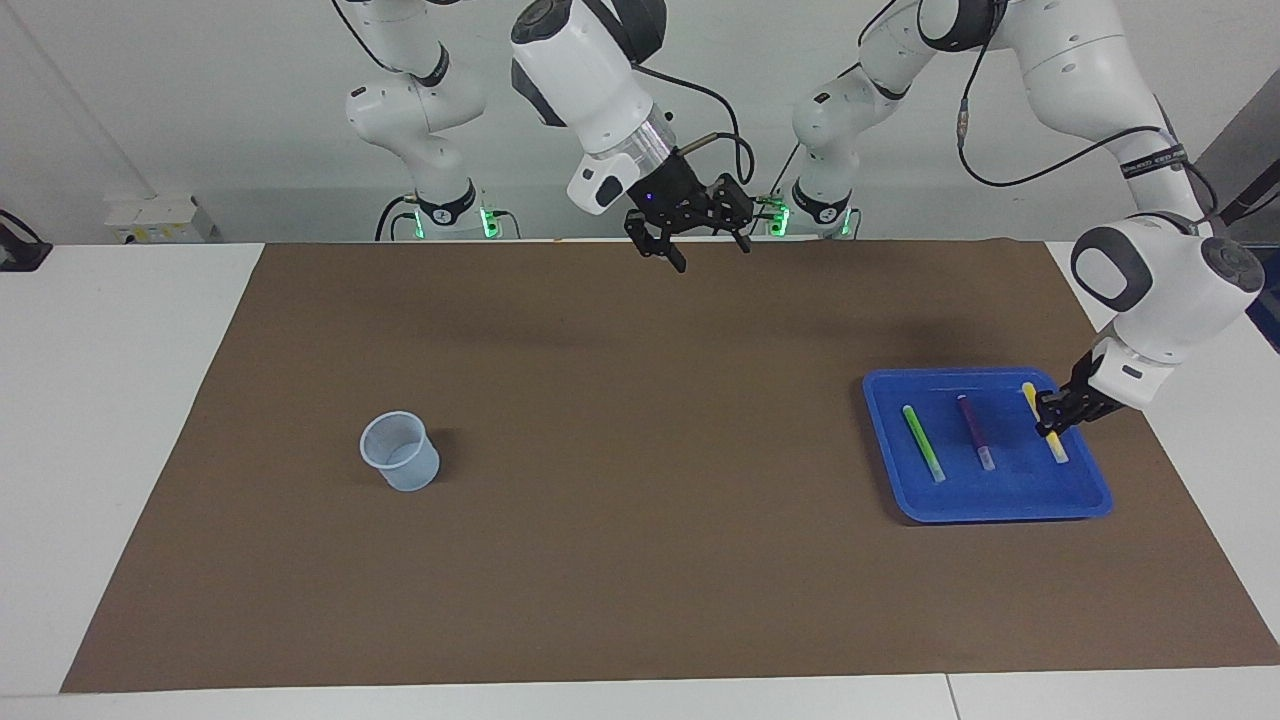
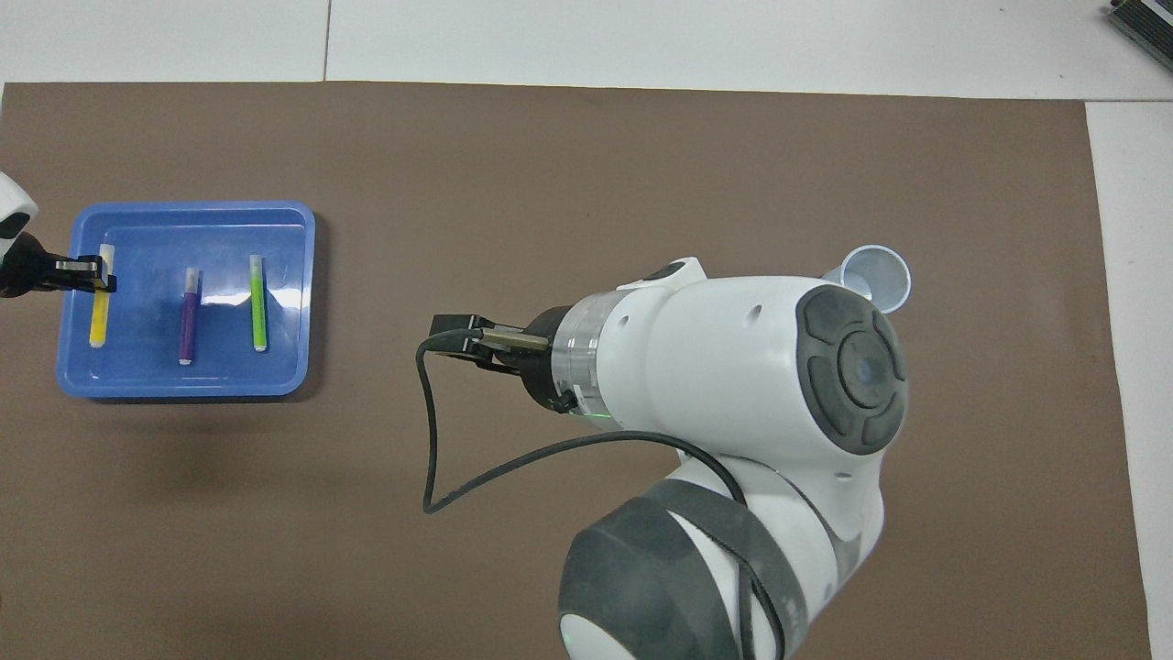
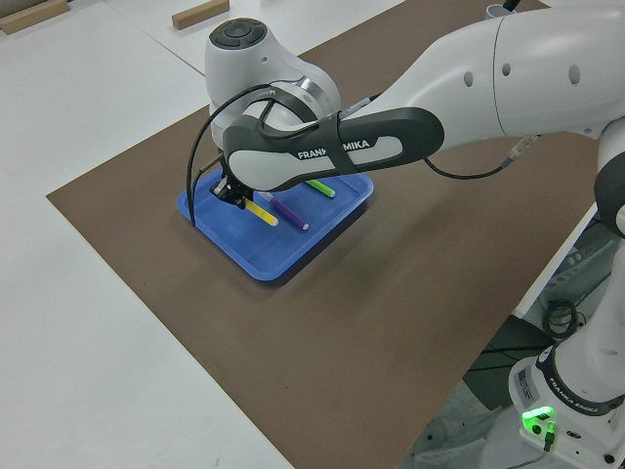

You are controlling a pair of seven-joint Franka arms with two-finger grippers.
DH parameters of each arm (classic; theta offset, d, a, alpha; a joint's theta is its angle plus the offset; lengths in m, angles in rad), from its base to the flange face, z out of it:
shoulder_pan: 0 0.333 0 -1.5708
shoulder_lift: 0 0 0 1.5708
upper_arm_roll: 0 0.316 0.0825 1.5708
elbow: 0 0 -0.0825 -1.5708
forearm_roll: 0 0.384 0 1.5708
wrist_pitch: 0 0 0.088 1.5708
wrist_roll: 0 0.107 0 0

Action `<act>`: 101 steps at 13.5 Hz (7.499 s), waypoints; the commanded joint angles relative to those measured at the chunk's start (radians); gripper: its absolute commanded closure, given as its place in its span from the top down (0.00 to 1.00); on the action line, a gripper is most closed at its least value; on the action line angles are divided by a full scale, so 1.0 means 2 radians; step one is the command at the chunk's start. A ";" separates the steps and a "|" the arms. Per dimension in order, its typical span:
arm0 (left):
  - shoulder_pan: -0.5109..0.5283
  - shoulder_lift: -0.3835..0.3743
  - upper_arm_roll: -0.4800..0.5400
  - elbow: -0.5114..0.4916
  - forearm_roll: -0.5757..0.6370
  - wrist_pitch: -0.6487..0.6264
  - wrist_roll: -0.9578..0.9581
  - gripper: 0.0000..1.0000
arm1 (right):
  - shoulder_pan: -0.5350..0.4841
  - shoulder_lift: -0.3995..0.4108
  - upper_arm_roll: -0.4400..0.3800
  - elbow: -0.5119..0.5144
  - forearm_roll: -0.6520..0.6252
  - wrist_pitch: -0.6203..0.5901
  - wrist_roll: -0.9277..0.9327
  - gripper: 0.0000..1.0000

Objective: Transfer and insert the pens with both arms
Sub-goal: 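Lift the yellow pen with the left gripper toward the right gripper, then grasp the yellow pen with the right gripper while the left gripper holds, then carry the yellow pen to the cup while the left gripper reaches the purple pen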

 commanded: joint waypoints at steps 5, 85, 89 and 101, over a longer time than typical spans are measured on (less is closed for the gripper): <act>-0.008 -0.089 -0.005 0.002 -0.080 -0.143 -0.095 0.00 | -0.001 0.001 0.002 -0.001 0.010 0.009 0.006 1.00; -0.091 -0.210 -0.009 -0.141 -0.058 -0.056 -0.089 0.98 | -0.113 0.015 0.000 0.038 -0.234 -0.184 -0.430 0.00; -0.087 -0.154 -0.008 -0.130 -0.001 0.019 -0.077 0.98 | -0.172 0.015 0.000 0.017 -0.270 -0.171 -0.571 0.00; -0.046 -0.005 -0.008 -0.081 0.053 0.147 -0.067 0.88 | -0.270 0.016 0.001 -0.098 -0.320 -0.003 -0.788 0.00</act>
